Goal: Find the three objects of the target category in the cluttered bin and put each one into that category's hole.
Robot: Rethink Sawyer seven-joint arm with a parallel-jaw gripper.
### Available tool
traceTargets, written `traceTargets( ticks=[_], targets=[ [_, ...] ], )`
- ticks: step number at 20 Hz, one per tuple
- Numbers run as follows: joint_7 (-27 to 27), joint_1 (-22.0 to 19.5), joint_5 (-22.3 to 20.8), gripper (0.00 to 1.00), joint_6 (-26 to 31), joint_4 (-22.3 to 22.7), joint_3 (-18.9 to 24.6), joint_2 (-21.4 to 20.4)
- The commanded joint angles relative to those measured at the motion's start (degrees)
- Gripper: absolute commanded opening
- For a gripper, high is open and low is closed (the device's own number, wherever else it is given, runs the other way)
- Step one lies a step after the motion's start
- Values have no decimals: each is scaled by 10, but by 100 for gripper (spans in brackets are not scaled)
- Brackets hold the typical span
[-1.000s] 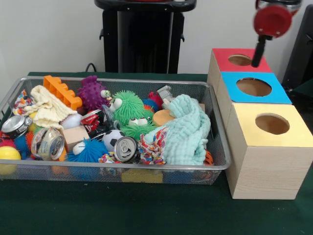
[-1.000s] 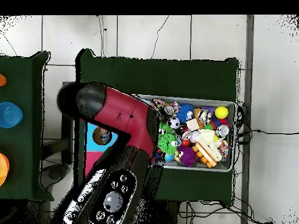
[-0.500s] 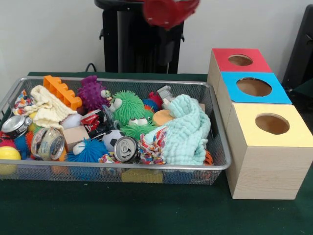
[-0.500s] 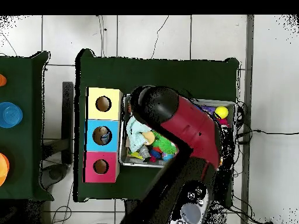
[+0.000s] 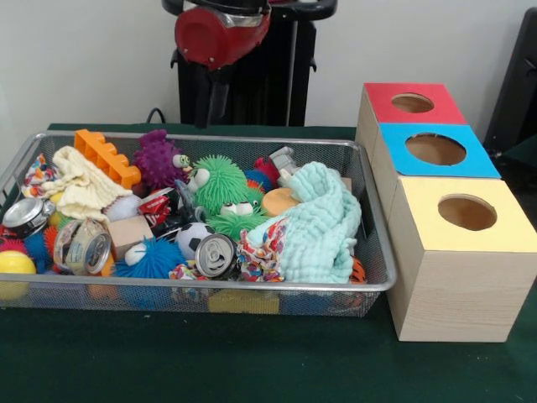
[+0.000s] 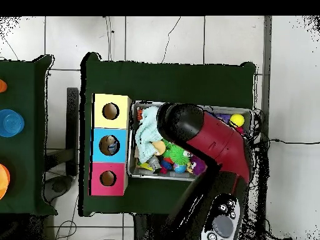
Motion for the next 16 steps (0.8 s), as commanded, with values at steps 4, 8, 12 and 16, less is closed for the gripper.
traceTargets(
  ticks=[4, 8, 12, 16],
  targets=[
    [-82, 4, -91, 100, -26, 28, 84, 24],
    [-81, -9, -108, 100, -38, 23, 98, 27],
    [-100, -31, -126, 100, -40, 15, 115, 27],
    [-120, -57, -150, 100, -29, -14, 126, 41]
  ],
)
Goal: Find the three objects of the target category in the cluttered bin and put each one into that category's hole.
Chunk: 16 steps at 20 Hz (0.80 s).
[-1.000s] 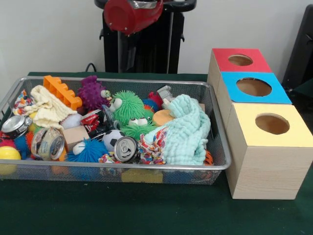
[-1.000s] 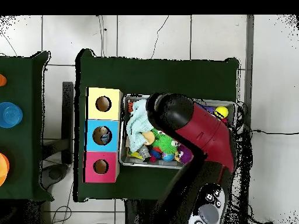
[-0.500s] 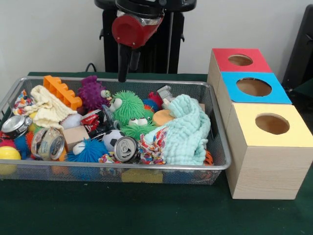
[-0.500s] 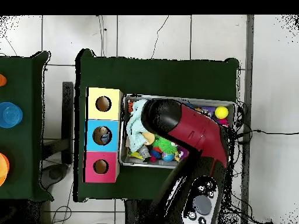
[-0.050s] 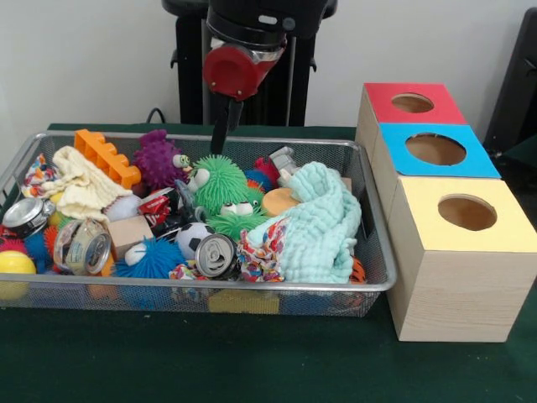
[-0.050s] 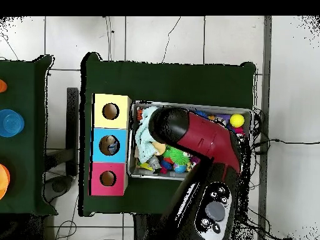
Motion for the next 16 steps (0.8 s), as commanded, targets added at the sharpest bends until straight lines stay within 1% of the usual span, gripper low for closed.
traceTargets(
  ticks=[1, 4, 7, 9, 11, 12, 15, 16],
  targets=[
    [-128, -53, -60, 100, -21, -20, 84, 41],
    [-164, -88, -81, 100, 12, -45, 100, 45],
    [-189, -120, -105, 100, 27, -54, 118, 42],
    [-205, -142, -121, 100, 12, -43, 130, 39],
    [-219, -168, -139, 100, -22, -19, 147, 36],
    [-227, -187, -150, 100, -53, -1, 159, 36],
    [-237, -223, -175, 100, -100, 33, 188, 30],
    [-239, -232, -182, 100, -107, 43, 194, 24]
  ],
)
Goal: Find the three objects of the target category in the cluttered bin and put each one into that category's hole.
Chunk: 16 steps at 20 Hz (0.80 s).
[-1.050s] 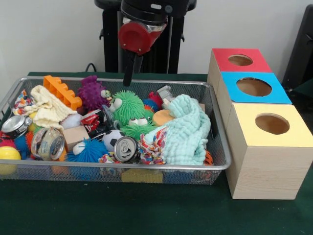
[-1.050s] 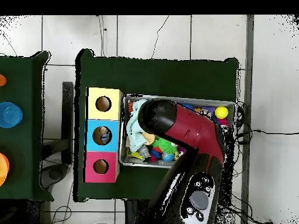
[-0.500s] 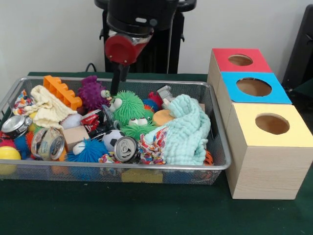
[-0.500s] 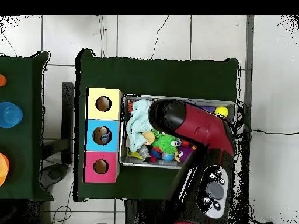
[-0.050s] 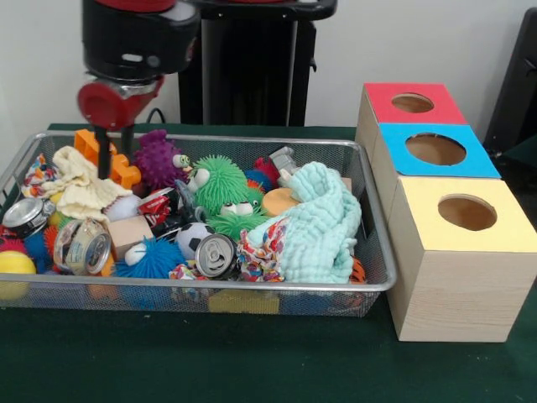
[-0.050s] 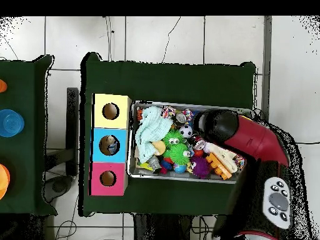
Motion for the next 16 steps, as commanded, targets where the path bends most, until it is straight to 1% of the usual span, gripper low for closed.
traceTargets(
  ticks=[1, 4, 7, 9, 10, 13, 16],
  targets=[
    [-201, -72, -80, 100, -91, 80, 112, 6],
    [-207, -98, -97, 100, -110, 110, 133, -6],
    [-195, -105, -111, 100, -121, 124, 146, -9],
    [-166, -84, -117, 100, -113, 121, 135, -7],
    [-141, -65, -117, 100, -102, 115, 121, -5],
    [-92, -27, -116, 100, -87, 103, 95, 6],
    [-79, -20, -112, 100, -92, 107, 93, 8]
  ],
)
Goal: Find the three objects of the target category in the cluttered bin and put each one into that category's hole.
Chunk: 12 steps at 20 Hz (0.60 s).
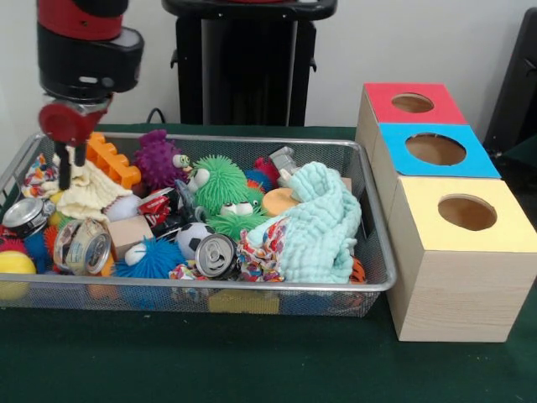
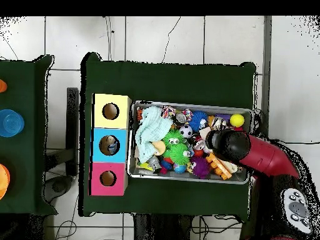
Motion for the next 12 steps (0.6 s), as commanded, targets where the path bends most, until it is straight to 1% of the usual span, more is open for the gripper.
traceTargets(
  ticks=[1, 3, 5, 6, 8, 9, 11, 12],
  targets=[
    [-27, 39, -23, 100, 3, 47, 44, 14],
    [-35, 34, -27, 100, -12, 56, 45, 10],
    [-58, 25, -30, 100, -1, 72, 45, -15],
    [-79, 19, -30, 100, 30, 80, 43, -42],
    [-115, 4, -31, 100, 71, 90, 44, -80],
    [-125, -2, -33, 100, 75, 92, 46, -87],
    [-138, -20, -41, 100, 60, 96, 57, -84],
    [-136, -25, -45, 100, 46, 92, 61, -73]
  ],
)
